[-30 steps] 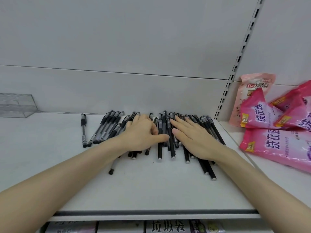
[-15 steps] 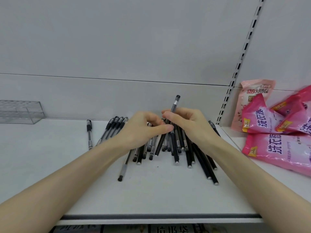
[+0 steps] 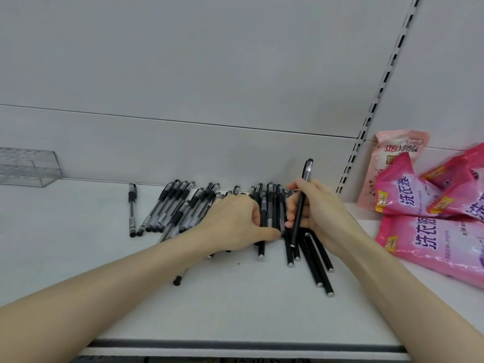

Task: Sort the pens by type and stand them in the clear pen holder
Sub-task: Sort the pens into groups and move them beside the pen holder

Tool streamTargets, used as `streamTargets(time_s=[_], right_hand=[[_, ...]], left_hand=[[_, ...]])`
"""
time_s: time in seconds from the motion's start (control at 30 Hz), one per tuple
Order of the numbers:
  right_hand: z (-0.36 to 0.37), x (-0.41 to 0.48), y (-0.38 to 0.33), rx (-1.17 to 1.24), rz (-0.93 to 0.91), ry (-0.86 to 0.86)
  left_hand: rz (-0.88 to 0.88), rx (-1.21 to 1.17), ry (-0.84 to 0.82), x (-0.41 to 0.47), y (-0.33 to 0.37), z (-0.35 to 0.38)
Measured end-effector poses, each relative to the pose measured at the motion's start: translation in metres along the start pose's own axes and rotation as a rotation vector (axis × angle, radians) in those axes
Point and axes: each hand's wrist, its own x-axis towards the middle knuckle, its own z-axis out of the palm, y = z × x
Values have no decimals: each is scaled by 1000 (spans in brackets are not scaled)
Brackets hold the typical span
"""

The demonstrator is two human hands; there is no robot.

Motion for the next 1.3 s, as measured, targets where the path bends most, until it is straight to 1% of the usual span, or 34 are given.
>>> streamTargets(time_s=[0.1,0.17,0.3,0.4,0.53,0.63,0.7,0.77,0.9,1.0,1.07,1.13,1.23,1.3], right_hand=[[1,2,4,8,23,-31],[1,3,5,35,27,-38],[3,3,6,55,18,-64],[4,1,6,41,16,-84],[7,2,6,87,13,-122],[15,0,5,90,-29,-228],[22,1,3,64,-58,-251],[29,2,-1,60,-74,-226],[31,1,-5,269,-7,-229],[31,-3,-1,289,46,-256],[33,-2,2,277,58,-275],[33,-1,4,236,64,-285],[32,-1,6,118,50,-286],[31,-2,8,62,40,-278]], left_hand=[[-50,-28,-84,0,-2,-5],[-63,-52,-109,0,-2,-6],[-71,-27,-155,-1,-3,-7],[-71,-133,-184,-4,-7,-13],[-48,-353,-76,-9,-14,-30],[-16,-449,-44,-10,-14,-33],[7,-448,-48,-10,-13,-33],[24,-425,-48,-9,-16,-39],[-24,-397,-2,-4,-43,-60],[-45,-318,20,3,-67,-63],[-53,-199,-44,8,-76,-60],[-18,-128,-145,12,-79,-57],[42,-135,-292,15,-77,-52],[64,-131,-358,18,-75,-49]])
